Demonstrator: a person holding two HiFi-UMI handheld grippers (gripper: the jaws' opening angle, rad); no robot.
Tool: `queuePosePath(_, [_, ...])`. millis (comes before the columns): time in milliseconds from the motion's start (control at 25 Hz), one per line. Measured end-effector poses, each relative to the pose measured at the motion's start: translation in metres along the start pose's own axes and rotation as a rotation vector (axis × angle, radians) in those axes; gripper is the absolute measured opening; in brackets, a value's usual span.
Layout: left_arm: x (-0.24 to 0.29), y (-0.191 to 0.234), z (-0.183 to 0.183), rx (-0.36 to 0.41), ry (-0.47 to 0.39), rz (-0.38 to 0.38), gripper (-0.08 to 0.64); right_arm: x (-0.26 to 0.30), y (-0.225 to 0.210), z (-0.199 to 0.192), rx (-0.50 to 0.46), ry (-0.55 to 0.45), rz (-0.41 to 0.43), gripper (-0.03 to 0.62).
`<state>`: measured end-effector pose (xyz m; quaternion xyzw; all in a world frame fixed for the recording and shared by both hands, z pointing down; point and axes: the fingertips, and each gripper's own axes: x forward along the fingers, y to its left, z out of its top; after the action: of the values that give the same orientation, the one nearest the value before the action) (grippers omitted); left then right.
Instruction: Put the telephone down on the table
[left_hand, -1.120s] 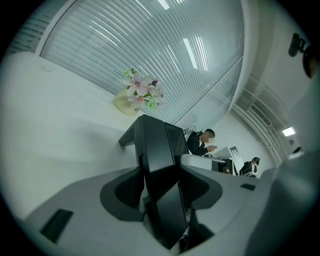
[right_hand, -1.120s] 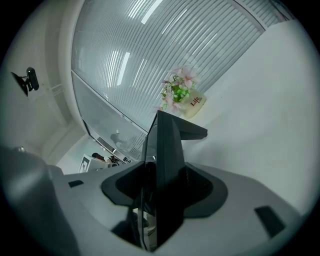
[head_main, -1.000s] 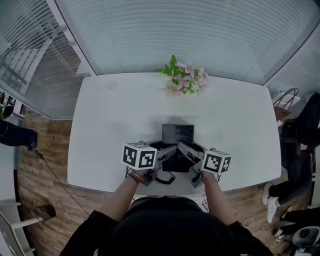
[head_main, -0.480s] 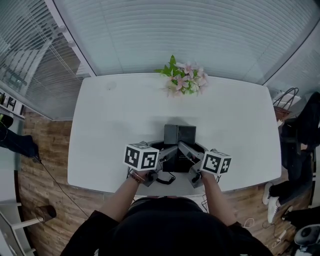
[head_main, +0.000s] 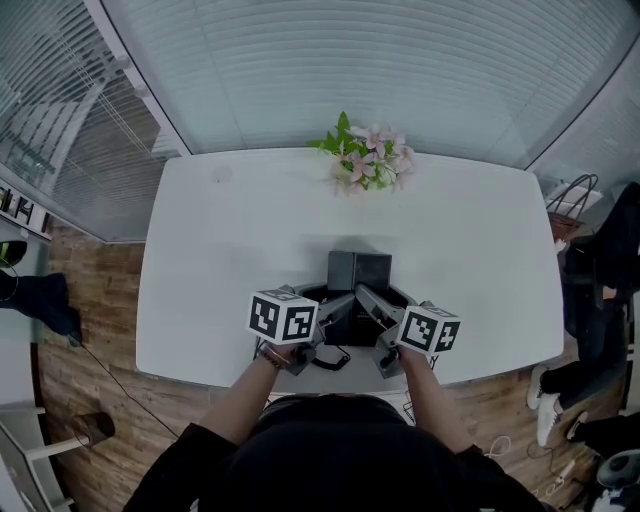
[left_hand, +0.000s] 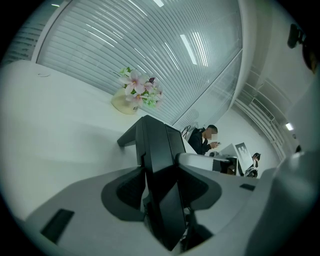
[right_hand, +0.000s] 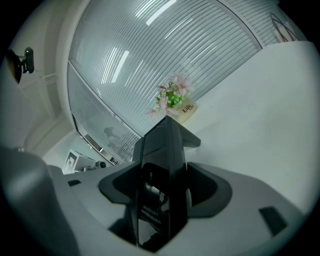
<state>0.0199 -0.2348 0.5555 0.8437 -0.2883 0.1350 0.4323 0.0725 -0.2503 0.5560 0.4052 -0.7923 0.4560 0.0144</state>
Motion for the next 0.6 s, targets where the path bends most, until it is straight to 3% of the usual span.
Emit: queuePosePath(600, [0.0,-0.0009,0.0011,0.003,0.002,0.016,0.216,-0.0061,0.0001,0.0072,-0.043,-0.032,-0.024,0.253])
